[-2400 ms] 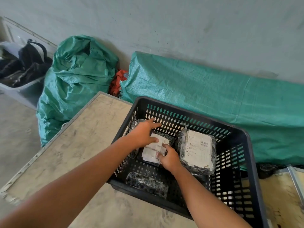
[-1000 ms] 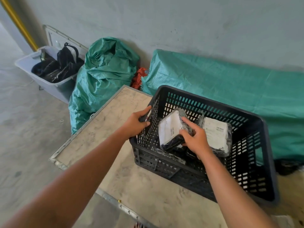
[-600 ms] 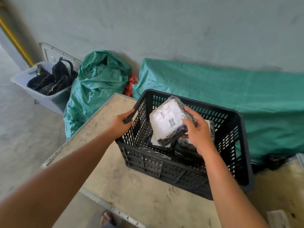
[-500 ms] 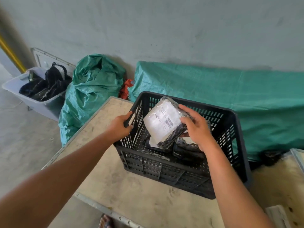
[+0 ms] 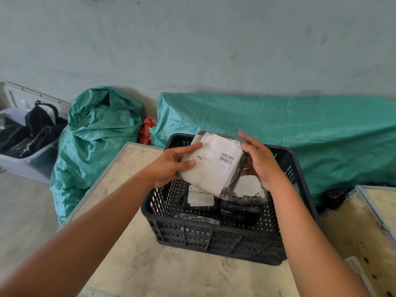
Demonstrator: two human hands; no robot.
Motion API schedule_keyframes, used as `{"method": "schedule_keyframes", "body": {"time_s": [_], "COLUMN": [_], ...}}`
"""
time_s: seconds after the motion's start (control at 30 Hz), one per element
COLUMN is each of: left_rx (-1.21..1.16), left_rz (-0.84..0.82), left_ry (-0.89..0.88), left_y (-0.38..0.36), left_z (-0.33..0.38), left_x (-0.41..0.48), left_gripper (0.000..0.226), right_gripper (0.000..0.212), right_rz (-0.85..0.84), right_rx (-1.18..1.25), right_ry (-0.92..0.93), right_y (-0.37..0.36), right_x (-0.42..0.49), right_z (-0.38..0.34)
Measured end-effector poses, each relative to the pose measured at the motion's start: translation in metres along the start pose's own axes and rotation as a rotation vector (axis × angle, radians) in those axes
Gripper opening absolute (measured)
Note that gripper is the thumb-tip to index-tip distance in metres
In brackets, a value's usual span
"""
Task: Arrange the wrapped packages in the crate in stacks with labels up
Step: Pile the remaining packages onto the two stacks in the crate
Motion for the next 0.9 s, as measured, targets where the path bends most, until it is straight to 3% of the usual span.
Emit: {"method": "schedule_keyframes", "body": {"time_s": [0.07, 0.13, 0.23, 0.4, 0.5, 0.63, 0.8, 0.9], "left_rx": [-0.089, -0.142, -0.175, 0.219, 0.468, 0.655, 0.824, 0.805], "left_rz": [0.05, 0.107, 0.228, 0.395, 0.401, 0.372, 0.236, 0.224], "left_ry": [-0.007, -0.002, 0.038, 0.154, 0.193, 0.237, 0.386, 0.432], "left_y": [0.007, 0.015, 0.027, 0.038, 0.042, 0.048, 0.056, 0.06], "left_z": [-0.011, -0.026, -0.05, -0.082, -0.097, -0.126, -0.153, -0.158], "left_x": [0.01, 0.022, 0.044, 0.083, 0.098, 0.106, 0.108, 0.107], "left_gripper": [0.051, 0.051, 0.049, 0.057, 0.066, 0.079, 0.106, 0.12], "right_gripper": [0.043, 0.058, 0.078, 0.083, 0.096, 0.118, 0.115, 0.113], "right_rz": [0.056, 0.038, -0.044, -0.129, -0.129, -0.27, -0.349, -0.41], "right_rx": [-0.004, -0.025, -0.262, -0.5, -0.595, -0.822, -0.964, -1.02], "right_ry": [0.008, 0.002, -0.014, -0.208, -0.243, -0.307, -0.391, -0.443], "right_y": [-0.001, -0.007, -0.026, -0.058, -0.07, -0.08, -0.086, -0.089], "right_x": [0.005, 0.008, 0.021, 0.049, 0.063, 0.074, 0.079, 0.084], "right_z": [0.01, 0.023, 0.051, 0.103, 0.121, 0.138, 0.158, 0.162]}}
Point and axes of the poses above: each hand's wrist, its own x-axis towards the middle knuckle, its own y-axis out of the back of the hand, z = x × y, the point moved 2 cm from there along x, towards the middle knuckle, and after that the axes turned 5 degrees about y, right-handed, at the moved point
